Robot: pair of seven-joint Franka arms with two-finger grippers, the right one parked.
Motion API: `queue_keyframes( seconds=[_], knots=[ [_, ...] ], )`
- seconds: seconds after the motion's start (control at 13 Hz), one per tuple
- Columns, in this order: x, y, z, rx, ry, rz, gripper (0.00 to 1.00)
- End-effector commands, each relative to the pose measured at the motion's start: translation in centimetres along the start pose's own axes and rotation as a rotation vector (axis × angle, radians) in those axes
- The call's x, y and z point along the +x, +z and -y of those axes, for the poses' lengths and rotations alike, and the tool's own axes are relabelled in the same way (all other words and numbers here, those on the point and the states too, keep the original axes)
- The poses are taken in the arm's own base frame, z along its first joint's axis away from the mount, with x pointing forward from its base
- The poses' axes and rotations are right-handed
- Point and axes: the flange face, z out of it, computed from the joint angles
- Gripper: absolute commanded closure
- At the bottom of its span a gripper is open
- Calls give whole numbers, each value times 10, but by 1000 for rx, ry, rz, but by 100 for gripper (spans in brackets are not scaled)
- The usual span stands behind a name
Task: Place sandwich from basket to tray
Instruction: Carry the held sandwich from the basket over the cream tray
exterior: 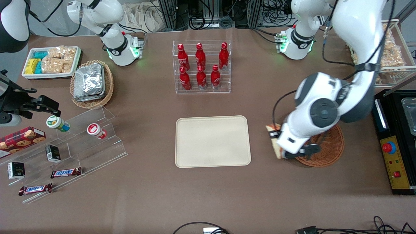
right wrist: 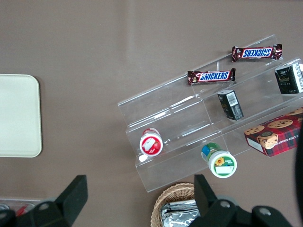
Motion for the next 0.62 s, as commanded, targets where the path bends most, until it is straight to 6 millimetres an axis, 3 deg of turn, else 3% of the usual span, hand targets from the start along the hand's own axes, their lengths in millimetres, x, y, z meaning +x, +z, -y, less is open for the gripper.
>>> queue_keyframes(
  seconds=[0.0,0.15,0.31,0.38,0.54],
  knots=[
    [10,47,-51,-29,89,15,100],
    [1,82,-84,-42,134,14,100],
    [4,122,-89,-4,145,33,97],
    [-3,134,-101,20,175,25,94],
    [-8,147,-109,26,143,32,65]
  ],
)
